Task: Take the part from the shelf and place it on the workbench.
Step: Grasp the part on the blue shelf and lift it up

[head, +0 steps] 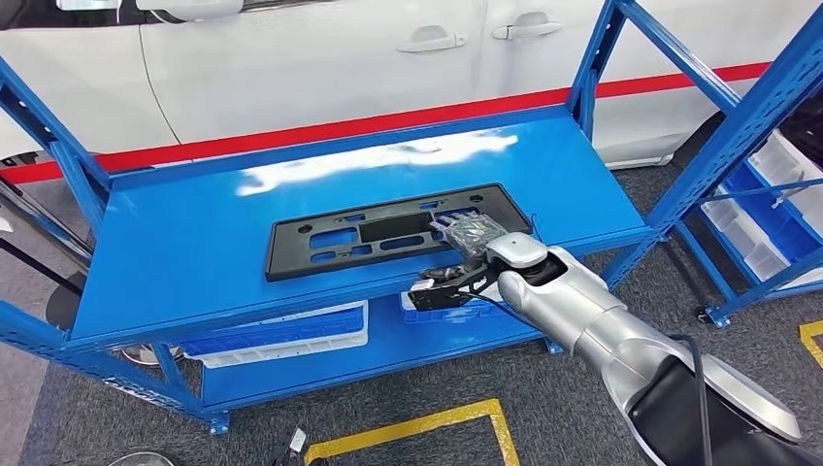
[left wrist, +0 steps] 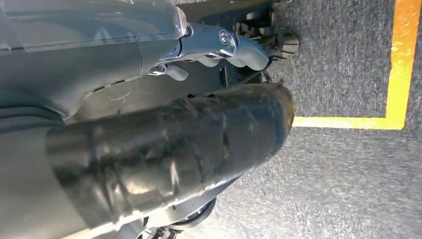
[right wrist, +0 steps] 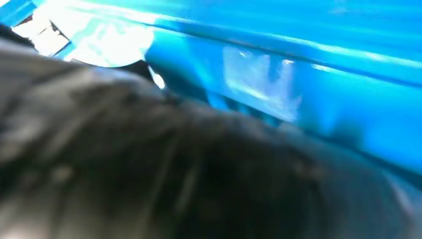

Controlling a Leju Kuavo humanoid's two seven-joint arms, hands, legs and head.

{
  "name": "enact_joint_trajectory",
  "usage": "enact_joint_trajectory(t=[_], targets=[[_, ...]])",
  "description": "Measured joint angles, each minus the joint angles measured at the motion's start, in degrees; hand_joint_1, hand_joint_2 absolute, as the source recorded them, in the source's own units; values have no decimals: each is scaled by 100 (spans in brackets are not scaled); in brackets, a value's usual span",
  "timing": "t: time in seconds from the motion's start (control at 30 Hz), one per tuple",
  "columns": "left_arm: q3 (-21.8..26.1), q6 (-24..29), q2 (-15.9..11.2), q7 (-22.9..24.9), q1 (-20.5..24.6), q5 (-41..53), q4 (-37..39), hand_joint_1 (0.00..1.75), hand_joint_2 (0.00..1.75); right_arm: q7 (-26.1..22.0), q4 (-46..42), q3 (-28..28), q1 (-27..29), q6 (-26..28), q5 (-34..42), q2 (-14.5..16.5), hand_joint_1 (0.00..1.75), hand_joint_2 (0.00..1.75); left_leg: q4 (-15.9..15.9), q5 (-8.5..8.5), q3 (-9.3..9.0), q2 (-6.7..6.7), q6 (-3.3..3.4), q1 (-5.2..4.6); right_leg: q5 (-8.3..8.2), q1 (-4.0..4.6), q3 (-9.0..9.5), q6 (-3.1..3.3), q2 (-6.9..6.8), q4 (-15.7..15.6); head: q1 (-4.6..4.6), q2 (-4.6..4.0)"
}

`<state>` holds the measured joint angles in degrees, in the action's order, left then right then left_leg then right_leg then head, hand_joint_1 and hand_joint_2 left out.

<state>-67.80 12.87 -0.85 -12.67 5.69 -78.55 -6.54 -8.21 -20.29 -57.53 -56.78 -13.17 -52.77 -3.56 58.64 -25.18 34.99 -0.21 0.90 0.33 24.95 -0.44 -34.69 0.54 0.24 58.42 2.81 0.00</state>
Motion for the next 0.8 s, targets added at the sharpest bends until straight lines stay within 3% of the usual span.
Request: enact_joint_trajectory(t=[0.07,0.13,0.17,0.2,0.23,0.3,0.33,0.4,0.47,0.8], targets=[[-28,5,-2,1,1,0,1,0,0,5,-1,0,0,4,3,-2,0,0,378,-249,170,2,-36,4,-29,-28,35,68,-13,-57,2,0],[-50,7,-1,1,-2,-1,2,0,0,9,-1,0,15,5,3,-2,0,87,1139,-608,517,2,-63,12,-31,-13,35,97,-17,-59,4,0],[-55,7,0,2,-2,-1,2,0,0,8,-1,0,28,6,3,-2,0,131,1466,-709,671,2,-74,15,-29,-7,34,99,-16,-54,4,0],[-58,7,-1,3,1,-1,2,0,0,8,-1,0,39,7,3,-2,32,175,1613,-705,741,2,-80,18,-26,-1,34,101,-13,-48,4,0],[-61,8,-1,5,4,-2,1,0,0,9,-1,0,45,8,3,-2,75,175,1512,-585,687,3,-78,21,-21,1,36,100,-6,-38,4,0],[-65,16,0,18,6,-5,2,0,0,28,-1,0,47,21,3,-3,163,175,780,-210,323,6,-82,39,7,8,34,83,13,6,3,0],[-67,23,8,28,4,-9,2,0,0,51,-1,0,46,48,-1,-7,175,175,409,-90,132,-5,-115,58,33,27,15,77,27,55,5,0],[-71,41,28,51,0,-21,2,0,0,97,-1,0,51,153,-18,-31,175,175,72,-47,-29,-25,-114,83,63,75,-34,83,47,125,-8,0],[-82,56,43,70,-1,-27,2,0,0,120,-1,1,73,284,-36,-81,175,175,71,-53,-26,-39,-58,66,56,90,-56,88,56,129,-24,0],[-264,77,90,76,-3,70,2,0,0,90,-72,107,199,611,-36,-554,175,175,72,-53,-23,-60,15,14,34,50,-28,2,41,77,-24,0]])
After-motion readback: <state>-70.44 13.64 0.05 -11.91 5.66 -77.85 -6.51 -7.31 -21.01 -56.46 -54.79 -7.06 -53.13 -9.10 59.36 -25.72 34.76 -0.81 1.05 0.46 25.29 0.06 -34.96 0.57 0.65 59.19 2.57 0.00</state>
